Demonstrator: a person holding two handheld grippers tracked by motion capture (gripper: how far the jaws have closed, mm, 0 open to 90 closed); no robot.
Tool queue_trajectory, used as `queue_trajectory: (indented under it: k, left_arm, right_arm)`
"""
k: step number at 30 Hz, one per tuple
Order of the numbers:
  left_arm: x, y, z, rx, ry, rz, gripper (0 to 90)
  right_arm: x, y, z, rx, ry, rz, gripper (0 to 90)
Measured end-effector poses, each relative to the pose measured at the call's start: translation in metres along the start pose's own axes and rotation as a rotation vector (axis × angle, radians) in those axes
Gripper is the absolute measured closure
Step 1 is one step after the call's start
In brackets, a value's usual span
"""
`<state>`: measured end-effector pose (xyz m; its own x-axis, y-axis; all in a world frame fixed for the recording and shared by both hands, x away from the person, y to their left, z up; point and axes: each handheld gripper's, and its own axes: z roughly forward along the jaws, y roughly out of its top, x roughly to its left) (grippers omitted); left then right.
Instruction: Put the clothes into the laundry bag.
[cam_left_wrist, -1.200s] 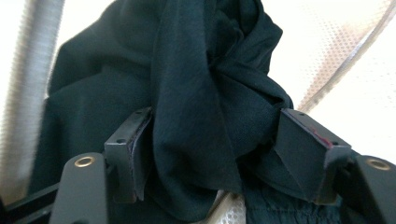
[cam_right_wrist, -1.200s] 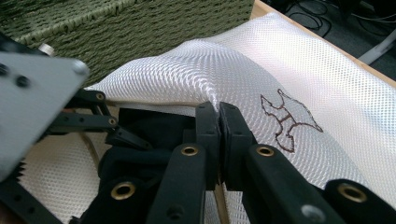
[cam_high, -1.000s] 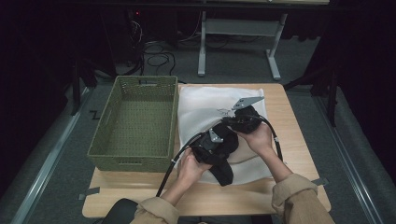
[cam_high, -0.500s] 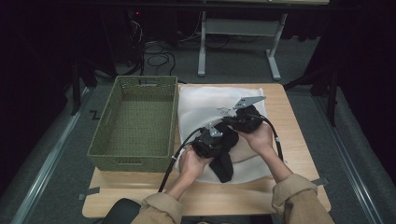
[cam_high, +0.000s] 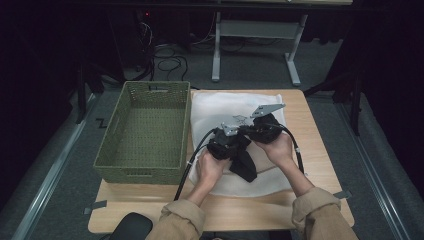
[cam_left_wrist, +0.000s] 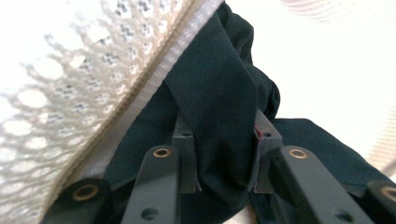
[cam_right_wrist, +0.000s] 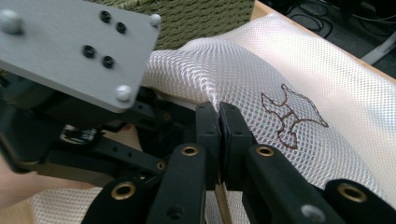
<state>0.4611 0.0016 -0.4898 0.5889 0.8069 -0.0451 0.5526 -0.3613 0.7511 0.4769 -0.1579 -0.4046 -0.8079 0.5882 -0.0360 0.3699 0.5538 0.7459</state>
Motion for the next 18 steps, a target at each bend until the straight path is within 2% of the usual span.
queue_trajectory:
  k: [1,4,10,18]
  left_arm:
    - [0.000,0.000,0.002,0.005,-0.007,-0.004,66.4]
    - [-0.003,-0.002,0.000,0.011,-0.015,0.021,59.3]
    - [-0.008,-0.011,-0.014,0.021,-0.031,0.033,42.2]
    - [-0.023,-0.029,-0.029,0.064,-0.065,0.075,39.7]
  right_arm:
    - [0.000,0.000,0.001,0.005,0.001,0.002,88.8]
    - [-0.001,-0.001,0.002,0.005,0.000,0.004,88.8]
    - [-0.001,-0.001,0.002,-0.008,0.001,0.004,88.8]
    - [-0.002,-0.001,0.002,-0.004,-0.004,0.004,88.7]
